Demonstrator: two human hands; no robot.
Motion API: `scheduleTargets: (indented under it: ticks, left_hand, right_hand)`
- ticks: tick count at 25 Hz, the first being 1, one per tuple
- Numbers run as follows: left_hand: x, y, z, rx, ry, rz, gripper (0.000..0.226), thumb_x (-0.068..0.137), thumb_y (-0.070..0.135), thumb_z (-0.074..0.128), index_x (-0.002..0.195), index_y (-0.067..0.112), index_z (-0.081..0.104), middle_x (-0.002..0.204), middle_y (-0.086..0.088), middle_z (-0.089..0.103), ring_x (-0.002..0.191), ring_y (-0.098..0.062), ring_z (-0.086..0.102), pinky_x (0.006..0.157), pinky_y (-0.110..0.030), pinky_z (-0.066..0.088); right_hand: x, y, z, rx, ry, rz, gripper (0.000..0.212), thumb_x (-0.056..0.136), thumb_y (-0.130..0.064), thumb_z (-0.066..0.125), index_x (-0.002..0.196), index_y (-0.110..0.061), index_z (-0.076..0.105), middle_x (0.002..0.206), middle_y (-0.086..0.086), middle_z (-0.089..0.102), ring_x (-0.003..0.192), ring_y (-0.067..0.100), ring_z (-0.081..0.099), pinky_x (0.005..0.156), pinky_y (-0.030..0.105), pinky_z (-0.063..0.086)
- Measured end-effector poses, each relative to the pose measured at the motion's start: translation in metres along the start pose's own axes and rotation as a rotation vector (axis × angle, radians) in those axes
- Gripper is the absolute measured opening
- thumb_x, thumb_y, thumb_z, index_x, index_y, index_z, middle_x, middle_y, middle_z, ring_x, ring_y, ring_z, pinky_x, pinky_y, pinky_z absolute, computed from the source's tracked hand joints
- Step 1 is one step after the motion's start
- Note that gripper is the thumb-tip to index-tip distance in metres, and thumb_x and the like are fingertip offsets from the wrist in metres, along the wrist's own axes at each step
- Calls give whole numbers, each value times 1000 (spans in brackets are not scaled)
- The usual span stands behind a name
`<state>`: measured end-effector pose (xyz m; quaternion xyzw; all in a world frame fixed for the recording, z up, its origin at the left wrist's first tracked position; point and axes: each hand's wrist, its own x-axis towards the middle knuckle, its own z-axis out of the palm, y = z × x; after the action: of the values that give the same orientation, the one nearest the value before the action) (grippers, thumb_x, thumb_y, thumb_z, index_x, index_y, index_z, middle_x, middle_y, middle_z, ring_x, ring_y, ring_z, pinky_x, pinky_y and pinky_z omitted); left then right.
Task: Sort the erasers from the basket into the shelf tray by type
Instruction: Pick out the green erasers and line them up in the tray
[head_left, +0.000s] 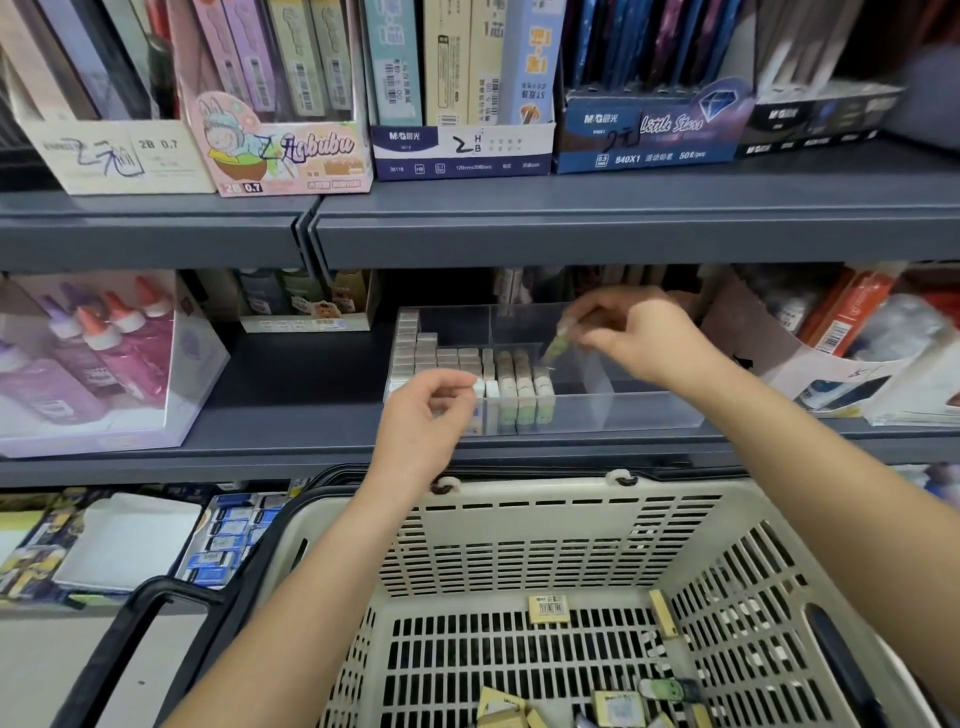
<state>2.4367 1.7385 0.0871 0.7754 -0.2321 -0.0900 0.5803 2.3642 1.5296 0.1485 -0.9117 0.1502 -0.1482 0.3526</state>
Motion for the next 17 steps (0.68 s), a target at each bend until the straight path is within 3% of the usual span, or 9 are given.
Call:
scheduleTargets:
  ticks: [2, 5, 7, 9, 13, 17]
  left_hand:
    - [1, -5, -12, 66, 119, 21, 16, 88, 16, 61, 95, 31, 61, 96, 13, 61, 85, 3, 55, 73, -11, 44]
    - [3, -16, -23, 156, 262, -1, 24, 88, 17, 60, 109, 27, 56, 115, 8, 52, 96, -1, 49, 83, -20, 38]
    - [7, -23, -26, 171, 228, -84, 42, 88, 19, 62, 127, 19, 48, 124, 7, 46, 107, -5, 45, 88, -22, 36]
    - [8, -30, -26, 178, 162, -131, 53, 87, 20, 63, 135, 14, 41, 120, 11, 45, 106, -3, 43, 88, -21, 34]
    - [10, -35, -23, 150, 174, -113, 52, 86, 17, 64, 133, 13, 42, 110, 15, 46, 100, -1, 44, 82, -16, 33]
    - [8, -35, -25, 129, 148, -131, 55, 86, 18, 64, 135, 13, 39, 112, 15, 46, 103, -1, 44, 85, -18, 34]
  right_hand:
    - [14, 3, 2, -63, 9, 42, 14, 84, -18, 65, 82, -32, 63, 90, -3, 70, 91, 16, 65, 90, 29, 49]
    - [26, 7, 16, -177, -73, 86, 8, 87, -21, 61, 86, -29, 62, 87, -7, 66, 91, 17, 64, 81, 25, 47]
    - [30, 11, 27, -159, -118, 119, 8, 89, -18, 58, 89, -25, 61, 87, -4, 64, 91, 21, 64, 83, 30, 50]
    - [32, 13, 37, -133, -146, 160, 10, 90, -15, 57, 90, -23, 60, 94, 0, 67, 92, 23, 64, 88, 37, 52]
    - [35, 16, 49, -342, -222, 181, 17, 94, -17, 48, 103, -20, 63, 113, 4, 65, 97, 22, 62, 84, 24, 47]
    - [33, 13, 49, -444, -269, 151, 28, 97, -23, 43, 120, -17, 59, 125, 7, 59, 109, 26, 56, 87, 26, 42]
